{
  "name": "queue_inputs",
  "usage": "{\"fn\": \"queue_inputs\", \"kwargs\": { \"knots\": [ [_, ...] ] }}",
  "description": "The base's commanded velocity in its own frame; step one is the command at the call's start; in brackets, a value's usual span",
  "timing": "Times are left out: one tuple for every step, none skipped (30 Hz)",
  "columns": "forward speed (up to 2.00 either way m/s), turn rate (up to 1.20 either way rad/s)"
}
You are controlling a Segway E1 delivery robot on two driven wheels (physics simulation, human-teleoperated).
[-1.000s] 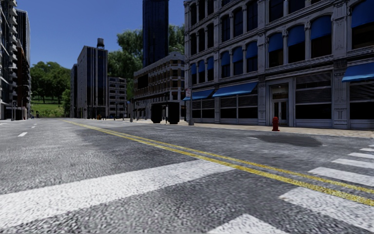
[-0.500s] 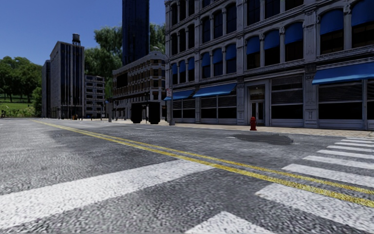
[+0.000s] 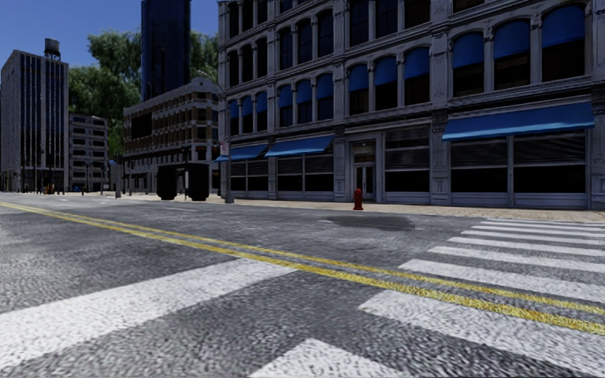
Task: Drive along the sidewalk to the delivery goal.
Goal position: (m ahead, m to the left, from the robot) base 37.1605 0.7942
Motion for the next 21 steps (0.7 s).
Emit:
{"fn": "queue_inputs", "kwargs": {
  "knots": [
    [0.00, -0.48],
    [0.00, -0.48],
    [0.00, -0.48],
    [0.00, -0.48],
    [0.00, -0.48],
    [0.00, -0.48],
    [0.00, -0.48],
    [0.00, -0.48],
    [0.00, -0.48],
    [0.00, -0.48],
    [0.00, -0.48],
    [0.00, -0.48],
    [0.00, -0.48],
    [0.00, -0.48],
    [0.00, -0.48],
    [0.00, -0.48],
    [0.01, -0.48],
    [0.01, -0.48],
    [0.01, -0.48],
    [0.01, -0.48],
    [0.01, -0.48]
  ]
}}
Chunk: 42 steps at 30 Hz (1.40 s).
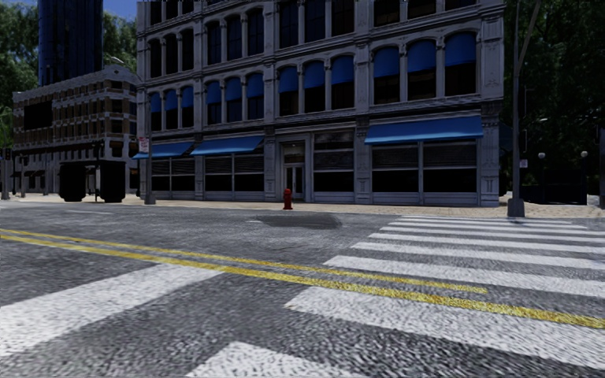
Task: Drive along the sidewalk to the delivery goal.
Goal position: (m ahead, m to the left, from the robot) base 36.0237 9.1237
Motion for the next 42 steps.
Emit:
{"fn": "queue_inputs", "kwargs": {
  "knots": [
    [0.01, -0.48],
    [0.01, -0.48],
    [0.01, -0.48],
    [0.04, -0.48],
    [0.11, -0.48],
    [0.21, -0.48],
    [0.28, -0.48],
    [0.29, -0.48],
    [0.31, -0.47],
    [0.36, -0.46],
    [0.62, -0.38],
    [0.62, -0.38],
    [0.80, -0.29],
    [0.99, -0.08],
    [1.14, 0.00],
    [1.31, 0.00],
    [1.41, 0.00],
    [1.46, 0.00],
    [1.52, 0.00],
    [1.57, 0.00],
    [1.57, 0.00],
    [1.59, 0.00],
    [1.59, -0.06],
    [1.59, -0.31],
    [1.59, -0.49],
    [1.59, -0.55],
    [1.60, -0.57],
    [1.60, -0.58],
    [1.59, -0.59],
    [1.59, -0.59],
    [1.59, -0.60],
    [1.59, -0.60],
    [1.59, -0.61],
    [1.59, -0.61],
    [1.59, -0.61],
    [1.59, -0.62],
    [1.59, -0.62],
    [1.59, -0.62],
    [1.59, -0.62],
    [1.59, -0.62],
    [1.59, -0.62],
    [1.59, -0.59]
  ]
}}
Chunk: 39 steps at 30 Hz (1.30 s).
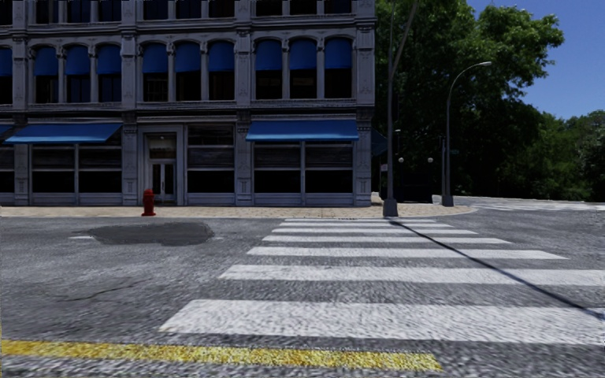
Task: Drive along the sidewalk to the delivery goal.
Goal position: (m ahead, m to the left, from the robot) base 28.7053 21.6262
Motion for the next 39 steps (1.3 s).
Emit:
{"fn": "queue_inputs", "kwargs": {
  "knots": [
    [1.59, -0.07],
    [1.59, 0.00],
    [1.59, 0.00],
    [1.59, 0.00],
    [1.59, 0.00],
    [1.59, 0.00],
    [1.63, 0.00],
    [1.77, 0.00],
    [1.86, 0.00],
    [1.91, 0.00],
    [2.00, 0.00],
    [2.00, 0.00],
    [2.00, 0.00],
    [2.00, 0.00],
    [2.00, 0.00],
    [2.00, 0.00],
    [2.00, 0.00],
    [2.00, 0.00],
    [2.00, 0.00],
    [2.00, 0.00],
    [2.00, -0.07],
    [2.00, -0.25],
    [2.00, -0.30],
    [2.00, -0.31],
    [2.00, -0.28],
    [2.00, -0.28],
    [2.00, -0.06],
    [2.00, 0.00],
    [2.00, 0.00],
    [2.00, 0.00],
    [2.00, 0.00],
    [2.00, 0.00],
    [2.00, 0.00],
    [2.00, 0.00],
    [2.00, 0.00],
    [2.00, 0.00],
    [2.00, 0.00],
    [2.00, 0.00],
    [1.99, -0.11]
  ]
}}
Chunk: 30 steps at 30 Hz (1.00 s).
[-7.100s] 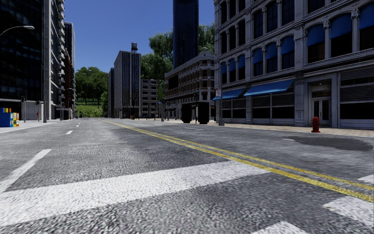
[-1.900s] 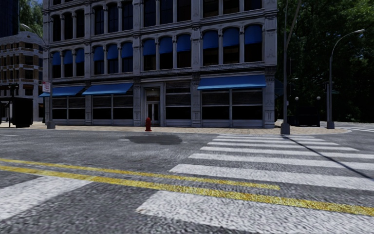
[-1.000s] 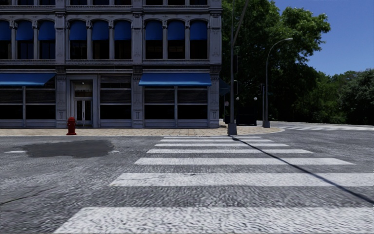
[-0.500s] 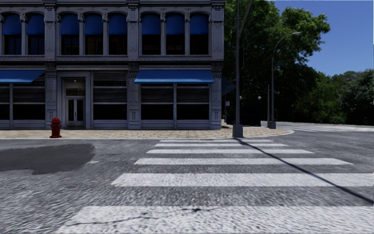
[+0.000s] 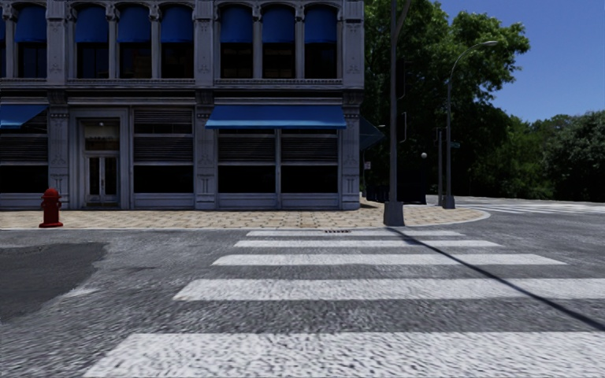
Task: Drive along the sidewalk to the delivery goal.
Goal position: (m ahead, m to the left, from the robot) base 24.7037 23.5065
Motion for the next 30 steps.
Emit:
{"fn": "queue_inputs", "kwargs": {
  "knots": [
    [1.95, -0.18],
    [1.94, -0.19],
    [1.94, -0.19],
    [1.94, -0.20],
    [1.94, -0.20],
    [1.94, -0.21],
    [1.94, -0.21],
    [1.94, -0.21],
    [1.94, -0.22],
    [1.93, -0.22],
    [1.93, -0.22],
    [1.93, -0.22],
    [1.93, -0.22],
    [1.93, -0.22],
    [1.93, -0.22],
    [1.93, -0.22],
    [1.93, -0.22],
    [1.93, -0.22],
    [1.93, -0.22],
    [1.93, -0.22],
    [1.93, -0.22],
    [1.93, -0.22],
    [1.93, -0.12],
    [1.93, 0.00],
    [1.93, 0.00],
    [1.93, 0.00],
    [1.92, 0.00],
    [1.92, 0.00],
    [1.92, 0.00],
    [1.92, 0.00]
  ]
}}
